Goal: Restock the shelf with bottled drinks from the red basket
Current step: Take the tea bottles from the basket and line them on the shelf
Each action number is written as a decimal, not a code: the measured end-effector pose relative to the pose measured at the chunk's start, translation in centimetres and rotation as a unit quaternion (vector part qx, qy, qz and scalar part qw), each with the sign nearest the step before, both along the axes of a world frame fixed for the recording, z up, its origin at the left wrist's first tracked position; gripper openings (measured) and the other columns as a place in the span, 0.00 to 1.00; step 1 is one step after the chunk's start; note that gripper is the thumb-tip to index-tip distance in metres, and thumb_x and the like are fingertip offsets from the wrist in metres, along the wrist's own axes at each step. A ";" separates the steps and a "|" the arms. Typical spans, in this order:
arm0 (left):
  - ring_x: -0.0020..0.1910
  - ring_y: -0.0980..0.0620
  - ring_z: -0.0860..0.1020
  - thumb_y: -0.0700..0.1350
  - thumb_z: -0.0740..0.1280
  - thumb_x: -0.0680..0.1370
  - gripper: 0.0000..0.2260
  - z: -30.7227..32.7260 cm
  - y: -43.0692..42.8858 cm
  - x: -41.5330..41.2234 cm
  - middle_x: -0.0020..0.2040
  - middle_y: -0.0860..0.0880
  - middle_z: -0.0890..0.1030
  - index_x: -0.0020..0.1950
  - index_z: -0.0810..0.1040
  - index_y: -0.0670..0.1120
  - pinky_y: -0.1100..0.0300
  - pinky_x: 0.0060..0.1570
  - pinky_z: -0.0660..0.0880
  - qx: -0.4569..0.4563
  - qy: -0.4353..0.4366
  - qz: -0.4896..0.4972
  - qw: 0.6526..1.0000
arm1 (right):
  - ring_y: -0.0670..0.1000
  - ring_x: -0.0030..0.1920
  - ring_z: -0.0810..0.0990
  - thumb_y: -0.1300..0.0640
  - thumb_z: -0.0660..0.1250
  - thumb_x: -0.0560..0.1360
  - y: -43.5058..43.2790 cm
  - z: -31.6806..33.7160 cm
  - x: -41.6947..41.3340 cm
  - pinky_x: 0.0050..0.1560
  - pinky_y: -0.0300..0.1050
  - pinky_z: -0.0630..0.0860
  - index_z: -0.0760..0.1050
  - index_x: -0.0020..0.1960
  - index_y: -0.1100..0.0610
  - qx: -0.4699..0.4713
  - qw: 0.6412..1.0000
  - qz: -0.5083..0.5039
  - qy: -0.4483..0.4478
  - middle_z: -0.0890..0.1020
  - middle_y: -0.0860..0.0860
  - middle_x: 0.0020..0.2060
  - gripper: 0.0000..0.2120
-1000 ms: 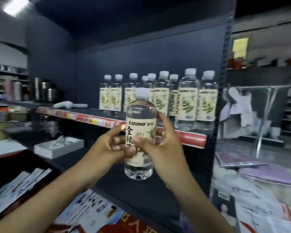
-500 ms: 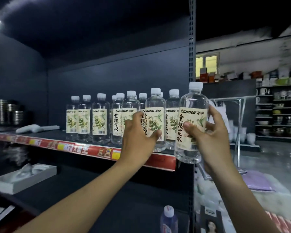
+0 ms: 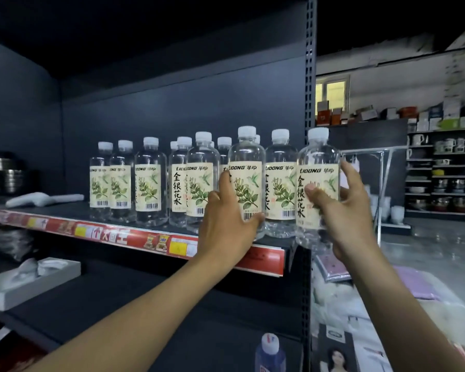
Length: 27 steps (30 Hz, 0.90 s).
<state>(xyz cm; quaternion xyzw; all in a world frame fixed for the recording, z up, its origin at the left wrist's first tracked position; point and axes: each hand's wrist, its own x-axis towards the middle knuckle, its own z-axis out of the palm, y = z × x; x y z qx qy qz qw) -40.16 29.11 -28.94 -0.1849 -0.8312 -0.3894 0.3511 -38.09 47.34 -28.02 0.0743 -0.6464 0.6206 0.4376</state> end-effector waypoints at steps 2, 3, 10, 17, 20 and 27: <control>0.63 0.46 0.73 0.57 0.73 0.72 0.45 -0.1 -0.1 -0.1 0.70 0.42 0.68 0.77 0.44 0.58 0.55 0.53 0.71 0.004 0.005 0.001 1.000 | 0.55 0.67 0.76 0.40 0.76 0.62 0.0 0.6 -0.3 0.65 0.66 0.69 0.64 0.62 0.23 -0.009 1.000 -0.002 0.000 0.75 0.46 0.68 0.35; 0.63 0.46 0.73 0.57 0.73 0.72 0.44 -0.1 -0.1 -0.2 0.70 0.42 0.68 0.77 0.44 0.58 0.54 0.54 0.71 0.004 0.006 0.003 1.000 | 0.54 0.66 0.76 0.39 0.76 0.59 0.2 0.7 -0.6 0.66 0.65 0.70 0.65 0.60 0.22 -0.014 1.000 -0.001 0.005 0.76 0.46 0.67 0.34; 0.65 0.44 0.71 0.56 0.72 0.73 0.44 -0.1 -0.2 -0.8 0.69 0.41 0.68 0.77 0.45 0.56 0.49 0.59 0.72 0.000 0.009 0.011 1.000 | 0.53 0.61 0.80 0.45 0.77 0.59 0.4 0.8 -1.1 0.63 0.60 0.76 0.66 0.69 0.37 -0.031 0.999 0.029 0.019 0.80 0.49 0.63 0.40; 0.64 0.43 0.72 0.53 0.74 0.72 0.44 -0.1 -0.9 -1.6 0.68 0.41 0.68 0.77 0.47 0.57 0.49 0.60 0.72 0.006 0.012 0.019 1.000 | 0.50 0.59 0.82 0.44 0.75 0.58 -0.2 1.0 -1.5 0.63 0.56 0.77 0.65 0.70 0.40 -0.028 0.999 0.022 0.021 0.82 0.48 0.59 0.42; 0.64 0.43 0.71 0.52 0.75 0.72 0.42 -0.1 -1.1 -1.7 0.68 0.40 0.64 0.76 0.50 0.56 0.50 0.62 0.70 0.008 0.020 0.017 1.000 | 0.50 0.59 0.81 0.41 0.74 0.56 -0.5 1.0 -1.6 0.63 0.56 0.76 0.64 0.72 0.40 -0.024 0.999 0.011 0.018 0.82 0.47 0.59 0.46; 0.66 0.41 0.70 0.52 0.75 0.71 0.43 0.0 -1.3 -1.7 0.68 0.41 0.65 0.76 0.50 0.58 0.43 0.64 0.70 0.021 0.008 0.010 1.000 | 0.52 0.57 0.83 0.50 0.75 0.64 -1.8 0.8 0.4 0.58 0.59 0.79 0.66 0.71 0.41 -0.033 0.999 0.008 0.038 0.83 0.48 0.58 0.38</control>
